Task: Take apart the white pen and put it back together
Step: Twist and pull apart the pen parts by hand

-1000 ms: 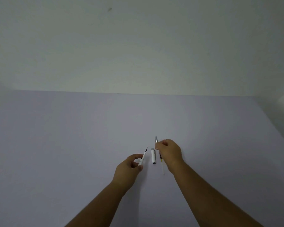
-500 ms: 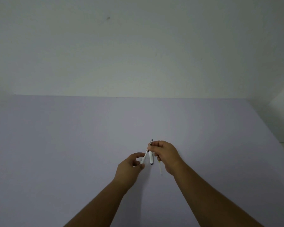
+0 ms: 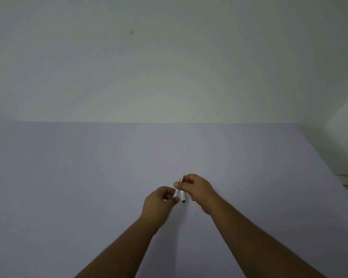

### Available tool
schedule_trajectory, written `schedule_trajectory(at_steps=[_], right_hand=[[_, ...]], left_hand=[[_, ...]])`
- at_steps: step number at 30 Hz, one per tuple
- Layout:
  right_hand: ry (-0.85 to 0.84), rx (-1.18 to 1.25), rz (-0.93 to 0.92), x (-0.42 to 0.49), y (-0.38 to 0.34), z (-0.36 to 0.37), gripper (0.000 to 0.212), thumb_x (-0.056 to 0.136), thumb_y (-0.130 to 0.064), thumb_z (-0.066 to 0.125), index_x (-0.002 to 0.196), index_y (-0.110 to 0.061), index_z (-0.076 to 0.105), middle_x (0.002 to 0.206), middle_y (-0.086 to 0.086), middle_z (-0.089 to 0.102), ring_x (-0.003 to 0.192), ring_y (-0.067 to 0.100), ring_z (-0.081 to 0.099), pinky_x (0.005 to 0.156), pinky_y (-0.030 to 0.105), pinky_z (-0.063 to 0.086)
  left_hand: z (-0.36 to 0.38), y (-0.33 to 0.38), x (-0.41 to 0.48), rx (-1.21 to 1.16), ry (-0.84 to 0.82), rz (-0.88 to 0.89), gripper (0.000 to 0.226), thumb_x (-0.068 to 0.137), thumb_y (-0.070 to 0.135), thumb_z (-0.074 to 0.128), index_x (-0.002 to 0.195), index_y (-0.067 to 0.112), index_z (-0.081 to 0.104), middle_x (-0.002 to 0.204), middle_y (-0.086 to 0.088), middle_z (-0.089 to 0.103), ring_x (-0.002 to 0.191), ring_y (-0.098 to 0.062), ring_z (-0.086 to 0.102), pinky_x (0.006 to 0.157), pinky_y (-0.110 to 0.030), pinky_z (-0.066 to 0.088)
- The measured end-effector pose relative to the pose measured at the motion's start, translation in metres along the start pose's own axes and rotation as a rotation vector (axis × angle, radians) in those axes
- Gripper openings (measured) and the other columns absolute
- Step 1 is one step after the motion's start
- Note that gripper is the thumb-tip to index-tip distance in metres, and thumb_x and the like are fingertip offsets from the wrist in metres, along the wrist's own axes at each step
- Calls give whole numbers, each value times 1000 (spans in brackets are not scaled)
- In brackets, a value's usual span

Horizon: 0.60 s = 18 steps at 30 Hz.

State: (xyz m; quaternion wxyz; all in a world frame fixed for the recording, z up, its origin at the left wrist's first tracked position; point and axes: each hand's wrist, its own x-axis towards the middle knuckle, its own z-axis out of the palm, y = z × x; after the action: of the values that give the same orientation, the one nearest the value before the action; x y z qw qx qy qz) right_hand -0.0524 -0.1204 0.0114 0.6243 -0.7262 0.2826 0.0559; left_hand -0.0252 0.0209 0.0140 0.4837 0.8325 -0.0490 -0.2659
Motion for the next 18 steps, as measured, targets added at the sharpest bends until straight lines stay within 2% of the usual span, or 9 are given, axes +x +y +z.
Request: schedule_trajectory(at_steps=[3, 4, 7, 10, 12, 13, 15, 17, 18], right_hand=[[-41, 81, -40, -2, -3, -3, 8, 85, -31, 65, 89, -24, 69, 82, -9, 64, 68, 4, 50, 64, 22, 40], [-28, 52, -54, -2, -3, -3, 10, 85, -32, 66, 82, -23, 68, 77, -8, 62, 65, 4, 48, 64, 22, 39], [45, -50, -40, -3, -3, -1, 33, 80, -41, 70, 65, -19, 51, 65, -4, 49, 59, 10, 41, 60, 25, 36], [-4, 20, -30, -4, -1, -1, 29, 82, -48, 64, 78, -19, 61, 77, -5, 57, 68, 9, 47, 67, 25, 40], [-23, 80, -41, -4, 0, -2, 25, 84, -44, 63, 87, -19, 67, 82, -7, 62, 70, 6, 49, 70, 26, 40], [-6, 53, -50, -4, 0, -2, 24, 83, -42, 65, 82, -18, 66, 78, -6, 61, 68, 7, 49, 68, 26, 40], [53, -17, -41, -4, 0, 0, 33, 80, -43, 69, 65, -18, 53, 64, -5, 50, 59, 9, 42, 61, 25, 37], [79, -40, -24, -5, -2, 2, 40, 77, -46, 71, 62, -20, 45, 61, -5, 44, 57, 10, 40, 59, 24, 36], [61, -35, -21, -4, -2, 2, 37, 77, -48, 70, 65, -20, 49, 65, -5, 47, 61, 10, 43, 62, 24, 37]], left_hand=[[-2, 3, -2, -14, 1, 11, 10, 87, 18, 66, 97, 20, 66, 78, 7, 62, 72, -9, 56, 69, -25, 48], [-2, 4, -2, -10, -1, 18, 9, 87, 18, 66, 96, 21, 66, 78, 8, 62, 72, -9, 56, 67, -24, 47], [0, 7, -5, 6, -3, 32, 8, 87, 18, 66, 89, 25, 63, 75, 10, 60, 69, -7, 56, 65, -23, 47], [1, 7, -6, 1, 4, 32, 12, 87, 18, 66, 85, 29, 62, 76, 9, 62, 70, -6, 56, 65, -21, 47], [0, 7, -6, 6, 14, 36, 9, 87, 18, 67, 90, 26, 63, 77, 9, 62, 71, -6, 56, 67, -23, 48], [0, 7, -6, 11, 17, 40, 9, 87, 18, 67, 91, 25, 63, 77, 10, 61, 71, -6, 56, 69, -24, 48], [2, 9, -6, 24, 25, 51, 9, 87, 19, 67, 93, 24, 62, 77, 12, 60, 71, -5, 56, 71, -25, 49], [4, 10, -7, 24, 33, 53, 10, 87, 19, 67, 95, 23, 62, 77, 13, 59, 72, -5, 56, 72, -25, 49], [4, 11, -7, 18, 35, 53, 10, 87, 19, 67, 96, 22, 63, 77, 12, 59, 72, -6, 56, 72, -25, 49]])
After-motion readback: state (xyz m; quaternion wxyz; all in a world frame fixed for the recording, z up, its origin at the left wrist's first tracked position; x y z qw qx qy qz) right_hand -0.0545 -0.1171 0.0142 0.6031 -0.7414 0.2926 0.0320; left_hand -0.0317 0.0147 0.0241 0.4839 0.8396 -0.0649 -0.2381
